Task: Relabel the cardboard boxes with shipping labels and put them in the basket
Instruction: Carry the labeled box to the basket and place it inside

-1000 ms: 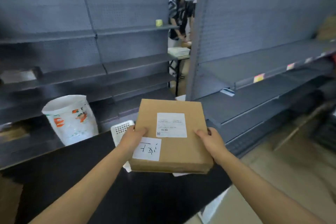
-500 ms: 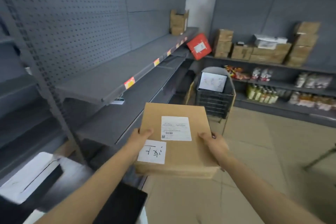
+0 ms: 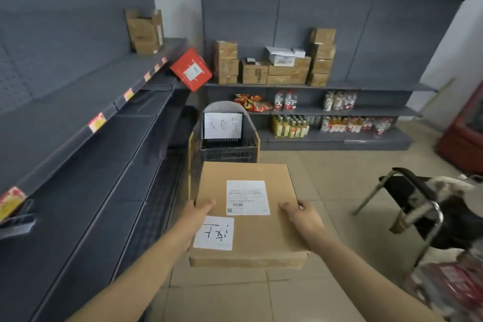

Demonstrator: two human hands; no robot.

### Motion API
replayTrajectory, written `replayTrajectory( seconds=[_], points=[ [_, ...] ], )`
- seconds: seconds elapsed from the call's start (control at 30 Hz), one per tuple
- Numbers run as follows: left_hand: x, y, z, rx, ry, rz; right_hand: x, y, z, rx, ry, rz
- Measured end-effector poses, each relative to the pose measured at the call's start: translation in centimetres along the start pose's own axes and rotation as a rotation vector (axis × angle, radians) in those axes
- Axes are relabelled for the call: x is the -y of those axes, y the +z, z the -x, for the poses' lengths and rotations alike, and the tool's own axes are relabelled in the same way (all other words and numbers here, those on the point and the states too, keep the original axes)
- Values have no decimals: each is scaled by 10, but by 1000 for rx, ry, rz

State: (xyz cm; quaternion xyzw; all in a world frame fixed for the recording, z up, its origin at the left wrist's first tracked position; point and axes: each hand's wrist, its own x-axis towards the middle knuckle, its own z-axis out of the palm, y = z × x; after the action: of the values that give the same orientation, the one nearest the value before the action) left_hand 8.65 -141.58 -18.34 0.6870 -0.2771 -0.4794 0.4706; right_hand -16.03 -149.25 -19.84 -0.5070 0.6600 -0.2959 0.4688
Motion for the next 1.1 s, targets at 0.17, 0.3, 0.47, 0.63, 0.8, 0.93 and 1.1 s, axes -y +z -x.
replayTrajectory(
  seconds=[0.17,0.3,0.47,0.63,0.8,0.93,1.1],
  points=[
    [-29,36,-81,4,-26,-4,24,0,-96,41,-1,-3],
    [-58,51,-139,-25,-62,-36,50,5,-169,88,9,29],
    [-84,52,-207,-94,-65,-48,87,30,-243,136,6,45],
    [-105,46,-291,-124,-64,-26,116,63,-319,205,6,54],
    [-134,37,-396,-114,-83,-6,160,103,-407,223,19,53],
    [-164,31,-475,-116,-100,-13,196,133,-475,222,26,76],
    [-187,35,-562,-105,-149,-31,219,160,-549,195,56,61]
  ],
)
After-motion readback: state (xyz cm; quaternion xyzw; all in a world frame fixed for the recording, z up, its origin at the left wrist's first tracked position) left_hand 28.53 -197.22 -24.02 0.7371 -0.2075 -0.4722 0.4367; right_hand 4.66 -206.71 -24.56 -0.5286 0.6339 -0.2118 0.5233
